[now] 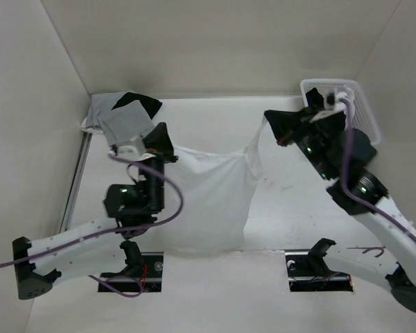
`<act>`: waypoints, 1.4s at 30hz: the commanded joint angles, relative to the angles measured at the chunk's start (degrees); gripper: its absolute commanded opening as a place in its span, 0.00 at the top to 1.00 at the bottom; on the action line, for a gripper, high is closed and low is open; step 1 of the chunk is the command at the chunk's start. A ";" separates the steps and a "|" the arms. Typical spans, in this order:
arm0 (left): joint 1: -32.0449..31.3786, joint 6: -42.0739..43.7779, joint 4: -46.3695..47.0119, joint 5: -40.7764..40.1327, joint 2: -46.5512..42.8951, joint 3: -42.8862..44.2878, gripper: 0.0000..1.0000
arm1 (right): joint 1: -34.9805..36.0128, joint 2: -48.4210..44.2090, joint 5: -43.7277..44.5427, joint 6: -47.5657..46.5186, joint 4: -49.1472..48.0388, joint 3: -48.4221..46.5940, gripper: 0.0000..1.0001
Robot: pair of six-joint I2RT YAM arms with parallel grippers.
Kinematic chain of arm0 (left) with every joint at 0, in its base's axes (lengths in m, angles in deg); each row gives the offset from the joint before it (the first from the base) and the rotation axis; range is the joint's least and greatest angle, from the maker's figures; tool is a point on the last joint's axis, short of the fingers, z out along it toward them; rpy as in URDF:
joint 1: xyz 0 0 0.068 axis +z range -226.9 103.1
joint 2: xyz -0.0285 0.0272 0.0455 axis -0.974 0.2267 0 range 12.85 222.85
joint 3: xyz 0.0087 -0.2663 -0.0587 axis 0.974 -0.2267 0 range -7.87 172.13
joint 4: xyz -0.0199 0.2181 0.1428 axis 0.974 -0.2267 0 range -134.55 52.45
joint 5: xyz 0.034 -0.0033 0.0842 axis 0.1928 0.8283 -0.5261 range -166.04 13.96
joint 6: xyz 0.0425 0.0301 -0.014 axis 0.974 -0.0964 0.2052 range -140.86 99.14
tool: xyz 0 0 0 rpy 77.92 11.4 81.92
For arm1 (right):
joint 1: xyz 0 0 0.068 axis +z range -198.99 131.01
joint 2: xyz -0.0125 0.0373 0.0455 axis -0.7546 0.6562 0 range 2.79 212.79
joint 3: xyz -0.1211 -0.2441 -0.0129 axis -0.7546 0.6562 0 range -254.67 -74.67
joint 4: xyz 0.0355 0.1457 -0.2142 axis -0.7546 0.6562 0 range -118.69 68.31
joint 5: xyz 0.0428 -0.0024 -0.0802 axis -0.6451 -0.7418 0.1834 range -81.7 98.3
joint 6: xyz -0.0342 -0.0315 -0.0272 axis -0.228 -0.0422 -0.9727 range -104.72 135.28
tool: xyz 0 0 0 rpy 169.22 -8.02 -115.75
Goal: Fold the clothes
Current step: Flatten the tank top out
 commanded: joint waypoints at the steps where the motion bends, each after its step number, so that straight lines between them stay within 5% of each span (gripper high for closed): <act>1: 8.01 -7.74 -0.32 -3.45 6.05 -7.16 0.95 | -16.08 8.66 -20.82 11.32 -7.77 6.22 0.96; 5: 23.01 -19.75 -6.45 4.95 17.18 -4.63 0.95 | -27.33 26.12 -28.22 15.03 -13.67 3.44 0.95; 8: 33.66 -28.90 -14.97 14.10 31.40 6.32 0.94 | -32.70 42.73 -30.77 15.56 -11.67 -8.32 0.95; 13: 42.12 -31.57 -23.86 21.33 51.38 28.57 0.94 | -37.02 62.70 -30.87 16.26 -0.78 -32.05 0.93; 18: 44.86 -36.56 -35.55 22.65 57.92 38.98 0.90 | -36.94 63.09 -28.41 16.61 -0.49 -32.90 0.61; 23: 38.56 -44.12 -38.64 28.53 48.97 22.69 0.80 | -36.24 50.02 -21.56 16.87 -7.67 -10.18 0.61; 27: 29.24 -53.52 -40.30 32.57 41.49 6.67 0.83 | -32.99 37.53 -18.48 19.68 -17.26 10.32 0.91; 29: 25.36 -57.13 -42.50 34.77 37.63 0.25 0.85 | -31.32 32.52 -17.86 20.56 -19.73 17.54 0.98; 35: 17.62 -71.71 -47.34 36.62 24.70 -15.58 0.77 | -27.10 20.56 -14.08 20.04 -20.80 30.82 0.97; 38: 15.16 -77.26 -45.33 39.43 24.68 -19.19 0.65 | -26.39 16.33 -14.08 19.86 -20.45 34.96 0.95; 42: 13.48 -79.20 -39.62 43.30 27.93 -20.26 0.62 | -25.86 12.38 -14.25 19.60 -20.27 38.92 0.93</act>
